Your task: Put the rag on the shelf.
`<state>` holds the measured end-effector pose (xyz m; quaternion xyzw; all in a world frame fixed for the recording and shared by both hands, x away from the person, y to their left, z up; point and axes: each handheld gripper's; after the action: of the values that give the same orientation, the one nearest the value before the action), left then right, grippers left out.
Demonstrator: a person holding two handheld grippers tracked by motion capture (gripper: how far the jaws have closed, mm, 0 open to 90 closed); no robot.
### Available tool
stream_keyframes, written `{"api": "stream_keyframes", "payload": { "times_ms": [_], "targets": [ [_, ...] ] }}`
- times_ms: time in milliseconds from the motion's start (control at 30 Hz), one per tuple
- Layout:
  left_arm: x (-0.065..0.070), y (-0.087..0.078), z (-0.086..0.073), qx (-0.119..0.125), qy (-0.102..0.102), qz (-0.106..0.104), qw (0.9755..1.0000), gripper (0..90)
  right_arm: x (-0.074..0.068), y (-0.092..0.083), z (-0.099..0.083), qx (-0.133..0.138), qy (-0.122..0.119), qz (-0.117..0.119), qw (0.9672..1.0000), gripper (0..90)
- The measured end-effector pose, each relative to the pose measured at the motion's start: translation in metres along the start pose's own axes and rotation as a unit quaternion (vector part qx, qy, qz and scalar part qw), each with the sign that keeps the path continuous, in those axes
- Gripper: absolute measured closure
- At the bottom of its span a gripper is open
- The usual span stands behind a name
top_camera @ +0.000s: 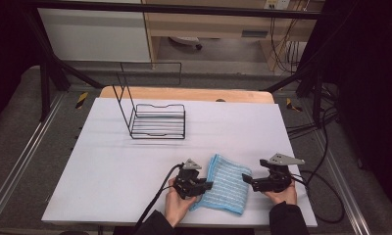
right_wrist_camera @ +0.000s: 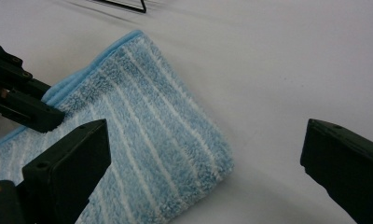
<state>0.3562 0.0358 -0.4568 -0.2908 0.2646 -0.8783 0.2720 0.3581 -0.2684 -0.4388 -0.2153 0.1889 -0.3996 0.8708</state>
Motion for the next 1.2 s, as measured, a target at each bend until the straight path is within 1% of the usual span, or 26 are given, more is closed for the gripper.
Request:
{"api": "stream_keyframes", "payload": {
  "times_ms": [67,167,300,367,433,533,633,733,1000,1067,1133,1200],
  "targets": [
    [0.0,0.0,0.0,0.001,-0.002,0.0,1.0,76.0,0.0,0.0,0.0,-0.001,0.0,0.001,1.0,2.1],
    [0.002,-0.001,0.001,0.002,0.005,0.003,1.0,77.9,0.0,-0.001,0.0,0.003,0.002,0.002,1.0,2.1],
    [0.005,-0.005,0.004,0.001,0.024,0.011,0.9997,78.7,-0.001,-0.002,0.0,0.008,0.006,0.002,1.0,2.1],
    [0.007,-0.008,0.006,0.003,0.026,0.013,0.9996,78.9,-0.001,-0.003,0.0,0.007,0.007,0.002,0.9999,2.1],
    [0.008,-0.013,0.008,0.005,0.039,0.019,0.9991,79.0,0.0,-0.003,0.0,0.008,0.006,0.003,0.9999,2.1],
    [0.008,-0.015,0.009,0.007,0.042,0.02,0.9989,79.2,0.0,-0.003,0.0,0.009,0.006,0.002,0.9999,2.1],
    [0.008,-0.018,0.01,0.008,0.049,0.027,0.9984,79.2,0.0,-0.003,0.0,0.01,0.006,0.002,0.9999,2.0],
    [0.006,-0.022,0.009,0.008,0.052,0.034,0.998,79.2,0.0,-0.003,0.0,0.01,0.005,0.002,0.9999,2.1],
    [-0.001,-0.033,0.003,0.015,0.049,0.047,0.9976,79.2,0.0,-0.004,0.0,0.011,0.006,0.002,0.9999,2.1],
    [-0.006,-0.036,0.0,0.018,0.046,0.043,0.9978,79.2,0.0,-0.004,0.0,0.011,0.006,0.002,0.9999,2.0],
    [-0.011,-0.041,-0.003,0.02,0.049,0.044,0.9976,79.1,0.0,-0.004,0.0,0.011,0.006,0.002,0.9999,2.0],
    [-0.012,-0.043,-0.004,0.022,0.049,0.042,0.9977,79.2,0.0,-0.004,0.0,0.011,0.006,0.002,0.9999,2.0]
  ]
}}
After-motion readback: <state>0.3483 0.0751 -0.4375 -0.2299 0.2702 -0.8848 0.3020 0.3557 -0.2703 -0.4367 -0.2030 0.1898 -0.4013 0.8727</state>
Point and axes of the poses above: each handheld gripper's, and its own axes: y roughly forward along the jaws, z roughly out of its top, x roughly to its right, and after that the axes turned 1 degree about x, right-handed
